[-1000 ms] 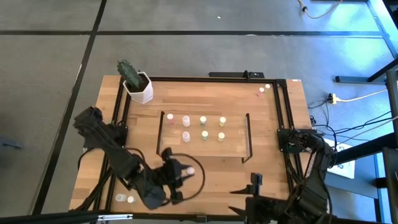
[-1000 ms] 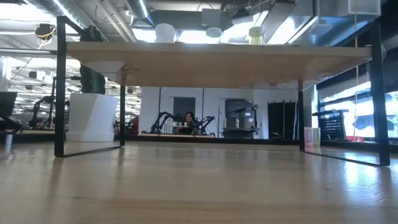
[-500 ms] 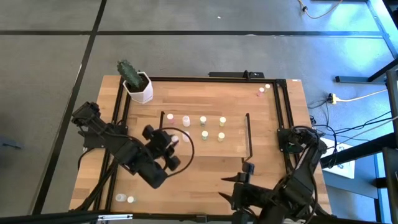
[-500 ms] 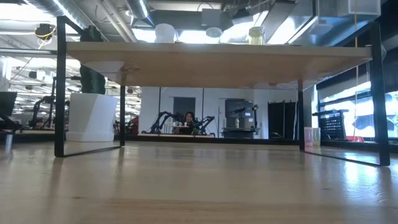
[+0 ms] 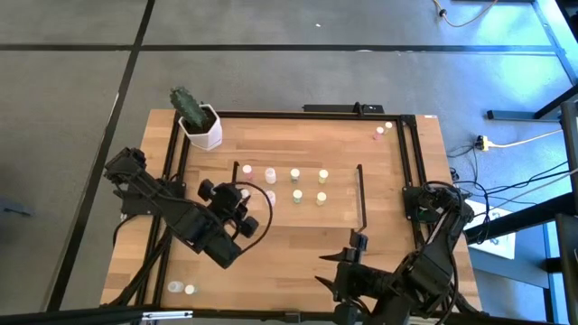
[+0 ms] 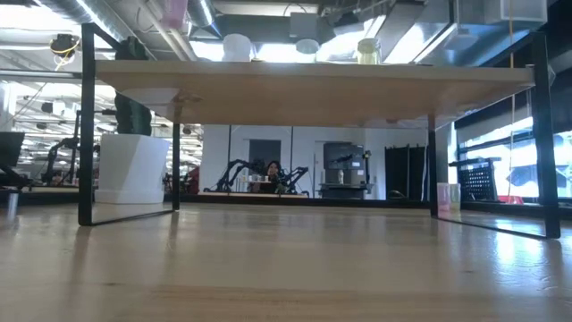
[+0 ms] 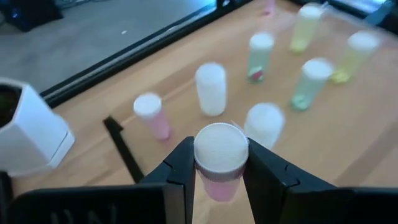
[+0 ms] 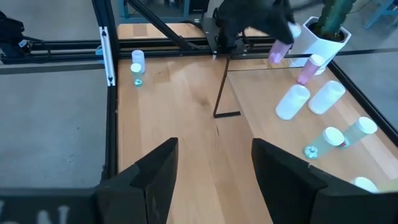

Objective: Pick and place medicine bottles onto shelf by color
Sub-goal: Put the bottom pink pill bottle on the shelf aligned with the other pink pill bottle, then put the blue pill bottle on the shelf aligned with the other blue pill bottles

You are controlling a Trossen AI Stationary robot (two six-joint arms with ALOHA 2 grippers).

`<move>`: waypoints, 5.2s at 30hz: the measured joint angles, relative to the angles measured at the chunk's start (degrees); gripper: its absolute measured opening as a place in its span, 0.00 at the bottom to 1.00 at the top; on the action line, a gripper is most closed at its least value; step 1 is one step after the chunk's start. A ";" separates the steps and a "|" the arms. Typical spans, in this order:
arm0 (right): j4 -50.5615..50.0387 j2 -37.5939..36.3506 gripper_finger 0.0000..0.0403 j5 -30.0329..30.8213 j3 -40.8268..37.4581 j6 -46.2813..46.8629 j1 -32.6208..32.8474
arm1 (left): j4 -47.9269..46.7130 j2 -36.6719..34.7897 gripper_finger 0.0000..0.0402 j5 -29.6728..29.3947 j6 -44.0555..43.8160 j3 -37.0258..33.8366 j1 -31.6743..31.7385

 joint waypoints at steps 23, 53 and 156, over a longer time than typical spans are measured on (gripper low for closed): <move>0.33 0.00 0.51 -0.02 0.00 0.02 0.00 | 11.48 0.04 0.23 1.55 5.14 -7.85 4.16; 0.35 0.00 0.51 -0.02 0.00 0.02 0.00 | 6.86 0.07 0.23 3.31 1.24 -7.85 6.05; 0.55 -0.07 0.51 -0.03 0.00 0.04 0.01 | 5.33 0.04 0.61 18.76 16.77 10.16 -18.70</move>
